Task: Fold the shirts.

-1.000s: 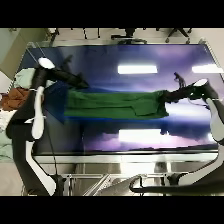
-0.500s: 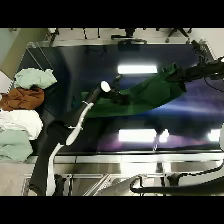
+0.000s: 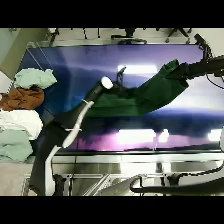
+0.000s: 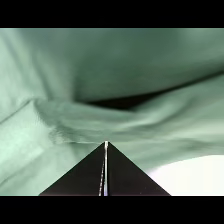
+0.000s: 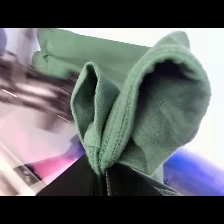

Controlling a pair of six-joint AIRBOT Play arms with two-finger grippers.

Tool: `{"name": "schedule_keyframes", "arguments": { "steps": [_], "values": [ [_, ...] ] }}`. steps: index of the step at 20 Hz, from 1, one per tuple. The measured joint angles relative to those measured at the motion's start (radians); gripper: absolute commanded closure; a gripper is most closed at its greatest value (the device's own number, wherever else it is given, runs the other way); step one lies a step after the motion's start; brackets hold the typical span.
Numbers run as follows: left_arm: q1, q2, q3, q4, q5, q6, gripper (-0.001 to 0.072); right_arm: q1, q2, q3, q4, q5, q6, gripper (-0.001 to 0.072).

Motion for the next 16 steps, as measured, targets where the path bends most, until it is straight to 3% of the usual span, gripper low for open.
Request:
{"name": "schedule_keyframes", "arguments": {
  "steps": [5,9,10,11,12,16],
  "values": [
    [0.200,0.261,0.006,-0.108,-0.140,0.069,0.0689,0.147,-0.014,0.001,0.009,-0.103,0.047,0.0692],
    [0.347,0.464,-0.011,-0.138,-0.206,0.114,0.0689,0.411,-0.077,0.001,0.012,-0.351,0.064,0.0685],
    [0.374,0.507,-0.031,-0.141,-0.210,0.130,0.0689,0.494,-0.110,0.001,0.012,-0.438,0.068,0.0635],
    [0.398,0.549,-0.057,-0.142,-0.218,0.149,0.0689,0.573,-0.148,0.001,0.013,-0.525,0.068,0.0385],
    [0.420,0.589,-0.087,-0.145,-0.222,0.169,0.0689,0.654,-0.192,0.001,0.017,-0.623,0.065,0.0226],
    [0.484,0.701,-0.205,-0.149,-0.229,0.226,0.0689,0.872,-0.316,0.002,0.013,-0.898,0.029,0.0231]
  ]
}}
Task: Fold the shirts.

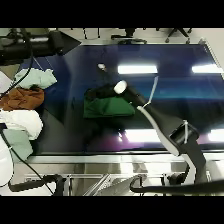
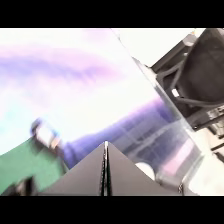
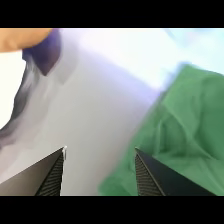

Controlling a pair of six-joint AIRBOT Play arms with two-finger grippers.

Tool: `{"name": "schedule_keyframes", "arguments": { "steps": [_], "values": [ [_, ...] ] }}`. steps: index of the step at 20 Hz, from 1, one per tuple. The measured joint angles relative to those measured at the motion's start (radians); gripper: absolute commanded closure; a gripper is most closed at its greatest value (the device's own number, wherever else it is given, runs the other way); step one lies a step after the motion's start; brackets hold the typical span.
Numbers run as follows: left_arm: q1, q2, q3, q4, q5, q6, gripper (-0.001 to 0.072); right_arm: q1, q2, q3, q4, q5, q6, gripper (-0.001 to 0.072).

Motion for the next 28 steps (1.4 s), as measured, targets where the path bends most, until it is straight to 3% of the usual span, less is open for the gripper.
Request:
{"name": "schedule_keyframes", "arguments": {
  "steps": [4,8,9,10,13,17,24,25,28],
  "values": [
    [0.045,0.055,-0.068,-0.002,-0.004,0.044,0.0689,-0.031,0.050,0.001,-0.023,0.004,-0.011,0.0231],
    [0.074,0.074,-0.095,-0.003,-0.008,0.060,0.0690,-0.237,0.149,0.002,-0.050,0.169,0.054,0.0225],
    [0.078,0.077,-0.097,-0.003,-0.009,0.063,0.0690,-0.293,0.161,0.001,-0.074,0.223,0.089,0.0170],
    [0.079,0.078,-0.099,-0.003,-0.011,0.066,0.0690,-0.348,0.167,-0.005,-0.107,0.285,0.128,0.0056],
    [0.077,0.080,-0.102,-0.003,-0.012,0.067,0.0689,-0.470,0.158,-0.047,-0.200,0.441,0.220,0.0053],
    [0.077,0.080,-0.103,-0.003,-0.016,0.068,0.0689,-0.526,0.096,-0.093,-0.241,0.530,0.246,0.0053],
    [0.076,0.080,-0.103,-0.003,-0.045,0.069,0.0690,-0.530,-0.059,-0.109,-0.107,0.539,0.193,0.0054],
    [0.076,0.080,-0.103,-0.003,-0.048,0.069,0.0689,-0.530,-0.076,-0.109,-0.068,0.539,0.180,0.0066],
    [0.076,0.081,-0.103,-0.003,-0.053,0.069,0.0689,-0.521,-0.118,-0.112,0.030,0.549,0.126,0.0413]
  ]
}}
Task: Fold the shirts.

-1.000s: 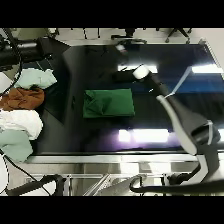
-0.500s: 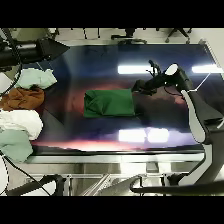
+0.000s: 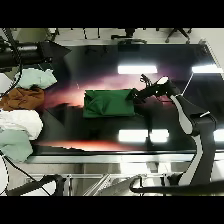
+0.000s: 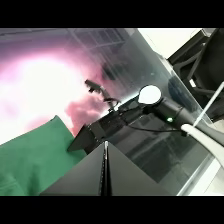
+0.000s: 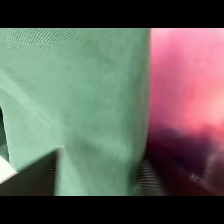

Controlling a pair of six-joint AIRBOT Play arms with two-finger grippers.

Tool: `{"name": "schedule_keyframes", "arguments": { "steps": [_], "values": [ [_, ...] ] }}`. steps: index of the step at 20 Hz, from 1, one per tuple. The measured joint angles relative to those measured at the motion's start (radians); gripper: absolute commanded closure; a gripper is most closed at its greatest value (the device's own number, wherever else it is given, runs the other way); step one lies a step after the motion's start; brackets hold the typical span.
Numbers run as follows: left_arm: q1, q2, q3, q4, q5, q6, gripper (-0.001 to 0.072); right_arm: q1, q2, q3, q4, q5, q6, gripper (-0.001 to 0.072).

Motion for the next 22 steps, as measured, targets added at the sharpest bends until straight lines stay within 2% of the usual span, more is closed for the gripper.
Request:
{"name": "schedule_keyframes", "arguments": {
  "steps": [1,2,5,9,14,18,22],
  "values": [
    [0.000,0.000,0.000,0.000,-0.001,0.000,0.0689,0.007,-0.007,-0.001,0.015,0.001,-0.024,0.0659],
    [0.000,0.000,0.000,0.000,-0.003,0.000,0.0689,0.014,-0.014,-0.001,0.050,0.013,-0.045,0.0692],
    [0.000,0.000,0.000,0.000,-0.004,0.000,0.0689,0.021,0.007,0.014,0.156,0.039,-0.103,0.0693],
    [0.000,0.000,0.000,0.000,-0.004,0.000,0.0689,-0.038,0.122,0.111,0.233,0.032,-0.137,0.0694],
    [0.000,0.000,0.000,0.000,-0.003,0.000,0.0689,-0.210,0.264,0.234,0.261,-0.030,-0.064,0.0694],
    [0.000,0.000,0.000,0.000,-0.001,0.000,0.0689,-0.354,0.307,0.259,0.117,-0.048,0.081,0.0695],
    [0.000,0.000,0.000,0.000,-0.003,0.000,0.0689,-0.447,0.344,0.265,-0.266,-0.003,0.324,0.0696]
  ]
}}
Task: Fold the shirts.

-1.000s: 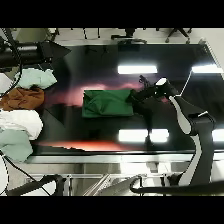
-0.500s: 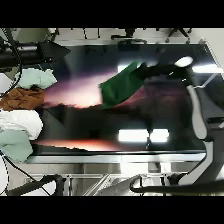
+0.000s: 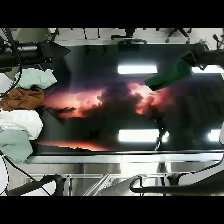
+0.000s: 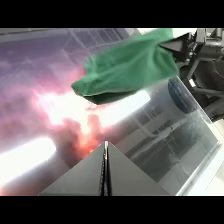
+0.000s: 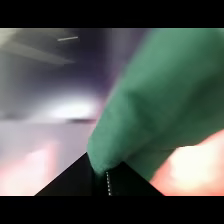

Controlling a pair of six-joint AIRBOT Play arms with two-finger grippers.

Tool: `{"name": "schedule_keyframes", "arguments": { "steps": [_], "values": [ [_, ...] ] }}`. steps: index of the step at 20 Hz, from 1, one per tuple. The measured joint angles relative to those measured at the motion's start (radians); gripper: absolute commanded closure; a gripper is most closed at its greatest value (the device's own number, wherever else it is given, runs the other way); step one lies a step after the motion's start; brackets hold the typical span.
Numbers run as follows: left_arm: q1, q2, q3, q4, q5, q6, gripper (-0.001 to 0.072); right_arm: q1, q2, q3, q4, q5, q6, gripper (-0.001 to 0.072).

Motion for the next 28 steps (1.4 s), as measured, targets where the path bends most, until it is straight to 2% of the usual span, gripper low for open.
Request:
{"name": "schedule_keyframes", "arguments": {
  "steps": [4,7,10,16,19,22,23,24,25,28],
  "values": [
    [0.000,-0.002,0.000,0.000,-0.001,0.000,0.0689,-0.031,0.049,-0.027,-0.387,0.169,0.168,0.0695],
    [0.000,-0.012,0.000,0.001,-0.009,0.000,0.0689,-0.037,0.103,-0.120,-0.564,0.285,0.266,0.0694],
    [0.000,-0.026,0.000,0.001,-0.034,0.000,0.0690,-0.040,0.196,-0.303,-0.684,0.330,0.370,0.0695],
    [0.000,-0.069,0.000,0.000,-0.076,0.000,0.0689,-0.042,0.443,-0.778,-0.882,0.262,0.619,0.0693],
    [0.000,-0.092,0.000,0.000,-0.088,0.000,0.0689,-0.042,0.546,-0.992,-0.914,0.168,0.736,0.0692],
    [0.000,-0.104,0.000,-0.001,-0.091,0.002,0.0690,-0.042,0.594,-1.141,-0.912,0.113,0.792,0.0675],
    [0.000,-0.106,0.000,-0.001,-0.090,0.002,0.0689,-0.042,0.602,-1.172,-0.906,0.104,0.802,0.0475],
    [0.000,-0.107,0.000,-0.001,-0.089,0.005,0.0689,-0.042,0.606,-1.192,-0.903,0.095,0.801,0.0166],
    [0.000,-0.108,0.000,-0.001,-0.085,0.006,0.0689,-0.042,0.610,-1.203,-0.898,0.085,0.783,0.0027],
    [0.000,-0.110,0.000,-0.001,-0.082,0.006,0.0689,-0.042,0.616,-1.180,-0.892,0.088,0.641,0.0028]
  ]
}}
